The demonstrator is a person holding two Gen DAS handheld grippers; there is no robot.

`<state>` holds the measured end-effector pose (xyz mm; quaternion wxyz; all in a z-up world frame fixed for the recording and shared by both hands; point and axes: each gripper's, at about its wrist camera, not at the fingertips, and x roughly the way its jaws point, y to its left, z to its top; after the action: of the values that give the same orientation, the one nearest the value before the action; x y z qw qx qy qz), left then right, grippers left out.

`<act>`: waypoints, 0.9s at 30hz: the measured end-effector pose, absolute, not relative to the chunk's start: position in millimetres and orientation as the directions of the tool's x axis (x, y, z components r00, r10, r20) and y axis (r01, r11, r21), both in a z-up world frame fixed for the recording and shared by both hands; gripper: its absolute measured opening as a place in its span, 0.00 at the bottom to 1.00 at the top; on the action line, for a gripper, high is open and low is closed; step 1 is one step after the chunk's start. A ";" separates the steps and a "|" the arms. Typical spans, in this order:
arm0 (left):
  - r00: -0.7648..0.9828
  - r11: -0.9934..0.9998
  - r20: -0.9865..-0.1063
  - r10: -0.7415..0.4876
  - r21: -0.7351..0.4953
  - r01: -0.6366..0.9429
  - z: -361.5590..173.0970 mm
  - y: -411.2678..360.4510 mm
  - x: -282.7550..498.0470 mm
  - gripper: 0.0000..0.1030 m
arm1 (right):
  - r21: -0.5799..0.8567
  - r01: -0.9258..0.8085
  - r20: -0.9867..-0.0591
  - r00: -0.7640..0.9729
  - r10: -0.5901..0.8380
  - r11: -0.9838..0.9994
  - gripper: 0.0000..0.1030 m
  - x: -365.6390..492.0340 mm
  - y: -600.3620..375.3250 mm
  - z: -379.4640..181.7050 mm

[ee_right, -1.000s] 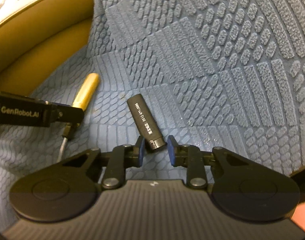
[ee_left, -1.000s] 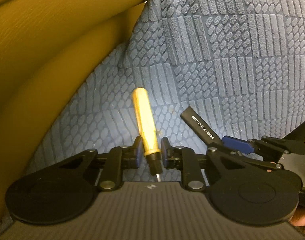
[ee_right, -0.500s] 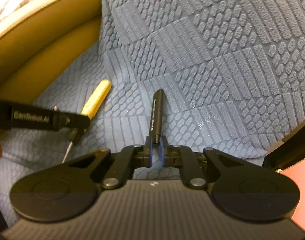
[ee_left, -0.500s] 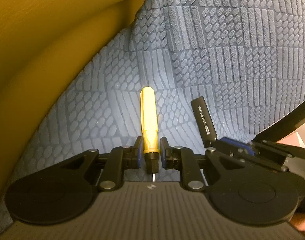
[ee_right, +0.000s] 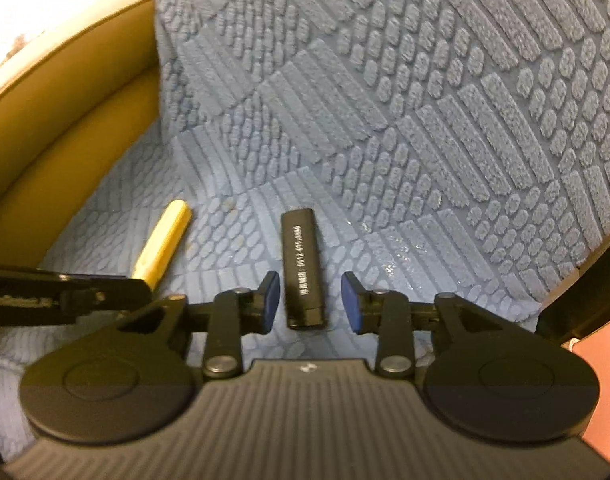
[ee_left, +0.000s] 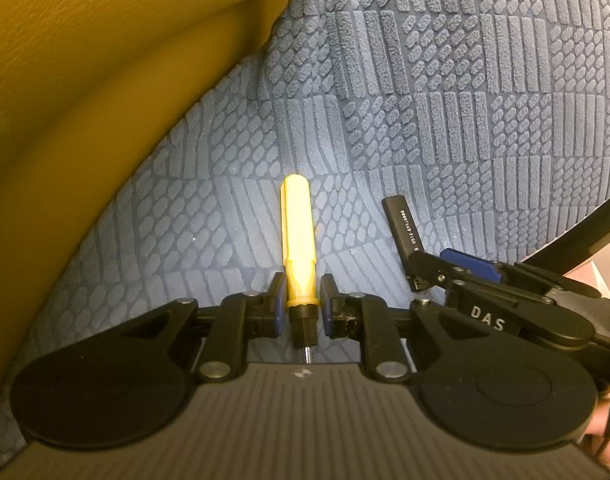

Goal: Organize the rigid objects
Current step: 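Lift the screwdriver with the left gripper while the right gripper lifts the USB stick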

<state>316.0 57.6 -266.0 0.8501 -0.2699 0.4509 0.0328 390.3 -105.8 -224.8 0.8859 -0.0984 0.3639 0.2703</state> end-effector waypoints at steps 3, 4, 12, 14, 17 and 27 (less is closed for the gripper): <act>0.592 0.852 -0.783 -0.190 -0.431 -0.297 -265.6 58.1 315.5 0.20 | 0.022 -0.549 -0.700 0.589 0.405 0.836 0.36 392.8 -104.5 -230.7; 0.593 0.853 -0.782 -0.192 -0.432 -0.294 -265.3 58.2 315.5 0.20 | 0.021 -0.550 -0.701 0.587 0.405 0.835 0.36 393.3 -102.0 -232.3; 0.592 0.866 -0.778 -0.211 -0.430 -0.255 -264.7 52.3 309.5 0.20 | -0.059 -0.577 -0.719 0.590 0.366 0.815 0.25 380.3 -81.3 -234.1; 0.590 0.873 -0.779 -0.212 -0.423 -0.244 -264.7 50.6 305.4 0.20 | -0.069 -0.576 -0.721 0.593 0.358 0.815 0.25 376.3 -81.2 -232.3; 0.584 0.873 -0.780 -0.226 -0.428 -0.234 -265.9 49.5 298.1 0.20 | -0.071 -0.571 -0.722 0.595 0.353 0.818 0.25 365.3 -83.9 -227.7; 0.573 0.876 -0.779 -0.253 -0.436 -0.206 -268.0 49.5 271.0 0.20 | -0.010 -0.486 -0.750 0.581 0.315 0.874 0.25 316.3 -109.1 -222.1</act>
<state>271.0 49.5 -268.0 0.8515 -0.2483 0.4616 -0.0139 316.3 -109.1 -222.1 0.8826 -0.1077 0.3974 0.2268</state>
